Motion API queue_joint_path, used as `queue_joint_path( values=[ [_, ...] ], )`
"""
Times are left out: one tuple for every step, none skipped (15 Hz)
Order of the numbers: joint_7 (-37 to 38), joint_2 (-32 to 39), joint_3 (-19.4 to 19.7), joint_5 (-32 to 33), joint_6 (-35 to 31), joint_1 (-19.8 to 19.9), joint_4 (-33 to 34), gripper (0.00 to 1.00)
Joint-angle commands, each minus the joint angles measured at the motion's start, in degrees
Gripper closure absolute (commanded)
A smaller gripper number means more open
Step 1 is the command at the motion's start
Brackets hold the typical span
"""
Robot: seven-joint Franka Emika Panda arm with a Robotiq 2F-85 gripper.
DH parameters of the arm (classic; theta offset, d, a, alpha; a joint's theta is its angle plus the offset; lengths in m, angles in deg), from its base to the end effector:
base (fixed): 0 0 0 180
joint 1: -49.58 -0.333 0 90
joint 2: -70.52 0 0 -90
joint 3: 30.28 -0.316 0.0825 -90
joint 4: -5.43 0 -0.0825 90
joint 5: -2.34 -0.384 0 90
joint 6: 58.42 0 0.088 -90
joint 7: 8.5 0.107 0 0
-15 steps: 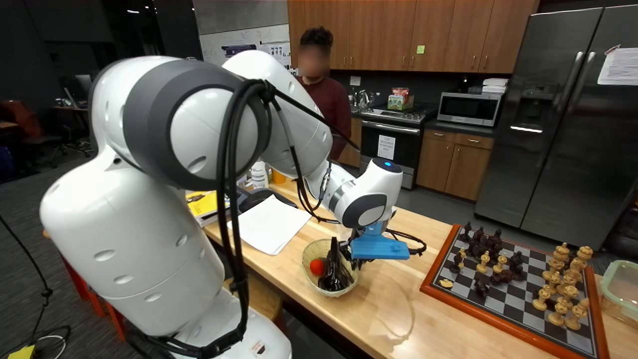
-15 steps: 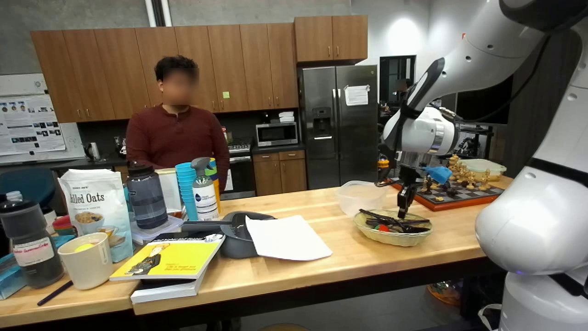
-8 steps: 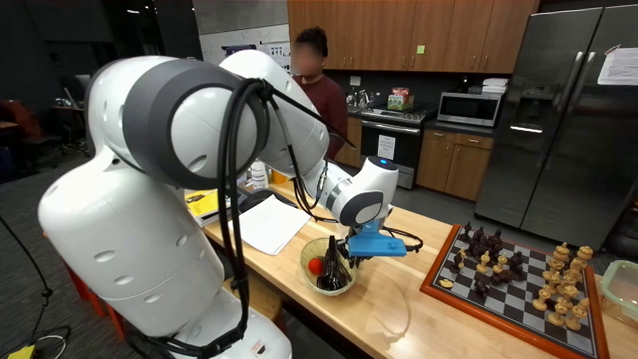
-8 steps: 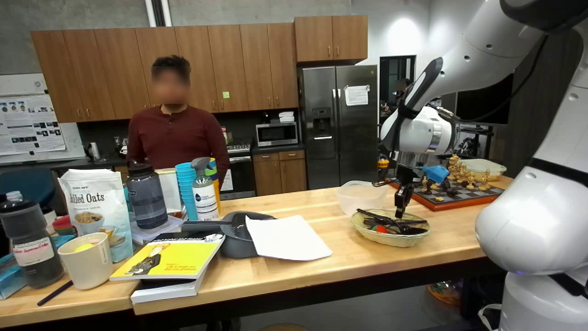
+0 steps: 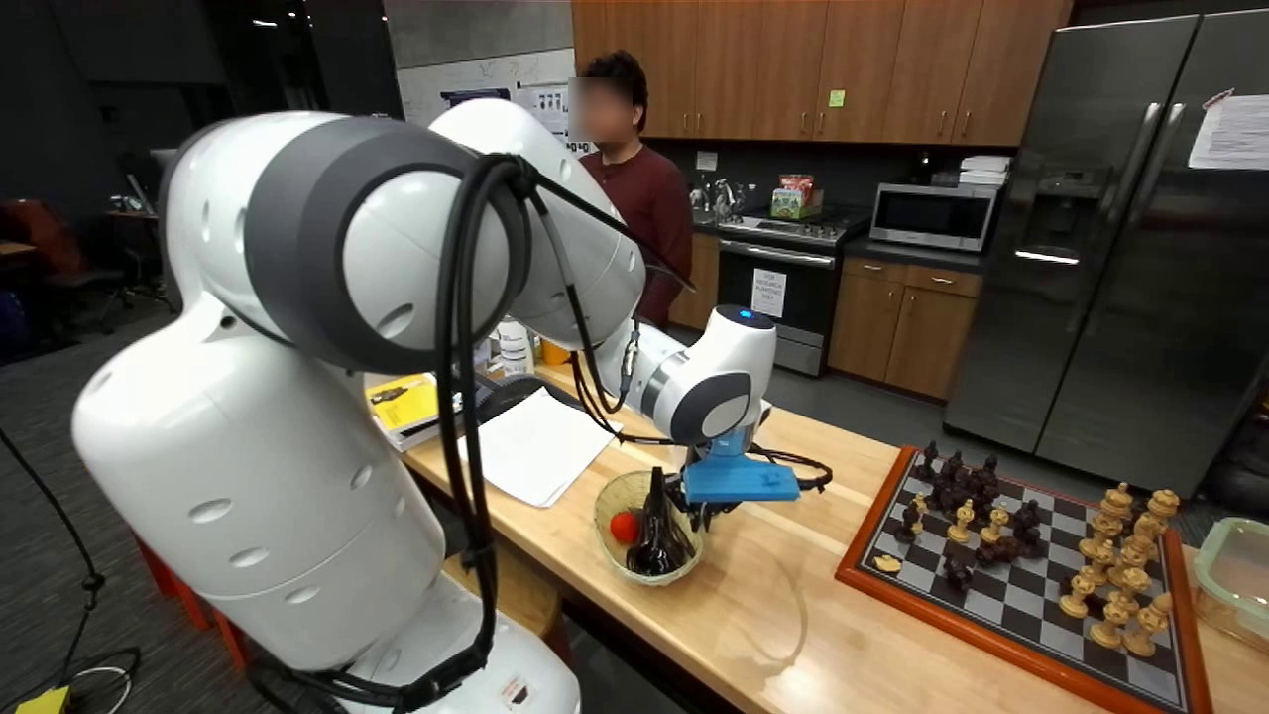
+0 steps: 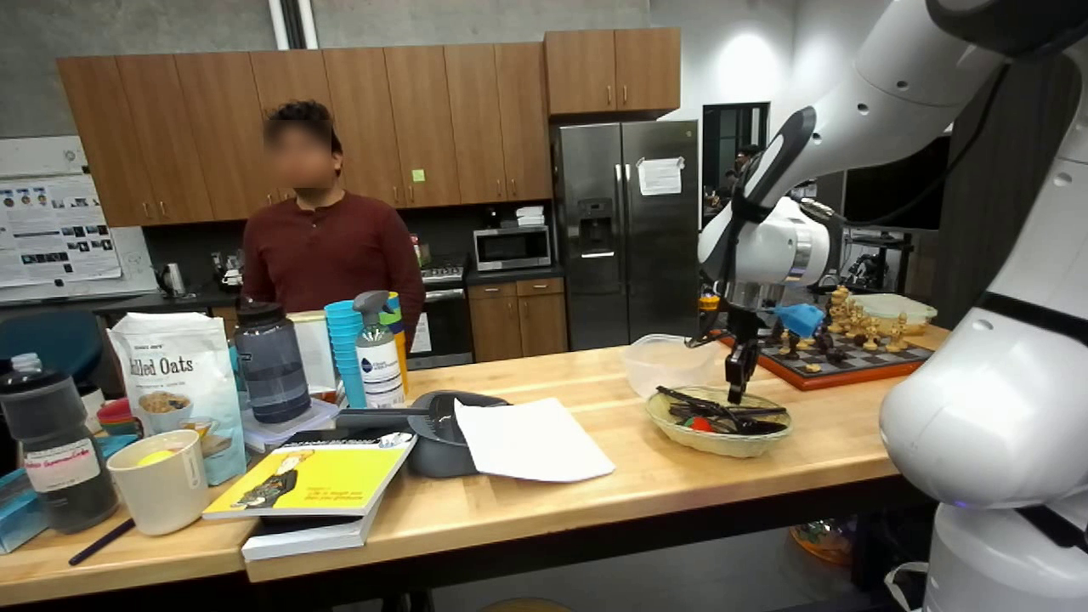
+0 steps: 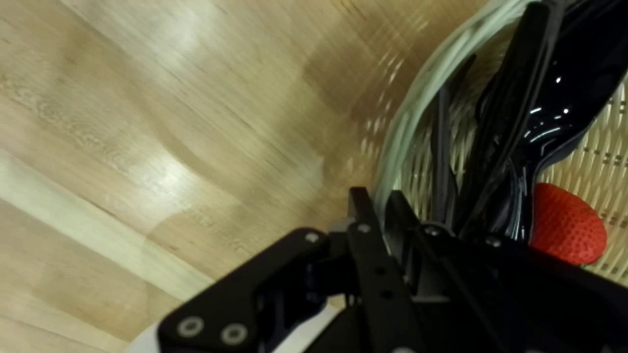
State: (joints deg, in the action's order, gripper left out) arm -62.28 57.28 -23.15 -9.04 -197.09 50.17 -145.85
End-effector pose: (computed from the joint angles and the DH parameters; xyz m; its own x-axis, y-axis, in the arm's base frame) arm 0.4118 -0.0532 0.3225 0.7886 0.6019 0.1258 0.6136 -0.7835 -0.0981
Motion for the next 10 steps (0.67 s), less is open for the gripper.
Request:
queue_joint_path(
  values=[
    [6.6, -2.4, -1.7, 6.2, 1.5, 0.6, -0.5, 0.97],
    [9.1, -3.1, -2.2, 8.6, 2.6, 0.8, -0.4, 0.97],
    [11.6, -4.2, -2.7, 10.9, 3.9, 0.9, -0.3, 0.97],
    [13.8, -5.2, -3.2, 12.8, 5.2, 0.8, -0.2, 0.97],
    [16.0, -6.3, -3.6, 14.5, 6.9, 0.6, 0.0, 0.97],
    [17.8, -7.4, -4.0, 15.9, 8.7, 0.4, 0.4, 0.97],
    [19.2, -8.4, -4.3, 16.9, 10.7, 0.1, 0.8, 0.97],
    [20.4, -9.3, -4.7, 17.8, 12.7, -0.3, 1.4, 0.97],
    [21.4, -9.9, -5.0, 18.4, 14.5, -0.7, 1.9, 0.97],
    [22.3, -10.4, -5.3, 18.9, 16.1, -1.0, 2.5, 0.97]
  ],
)
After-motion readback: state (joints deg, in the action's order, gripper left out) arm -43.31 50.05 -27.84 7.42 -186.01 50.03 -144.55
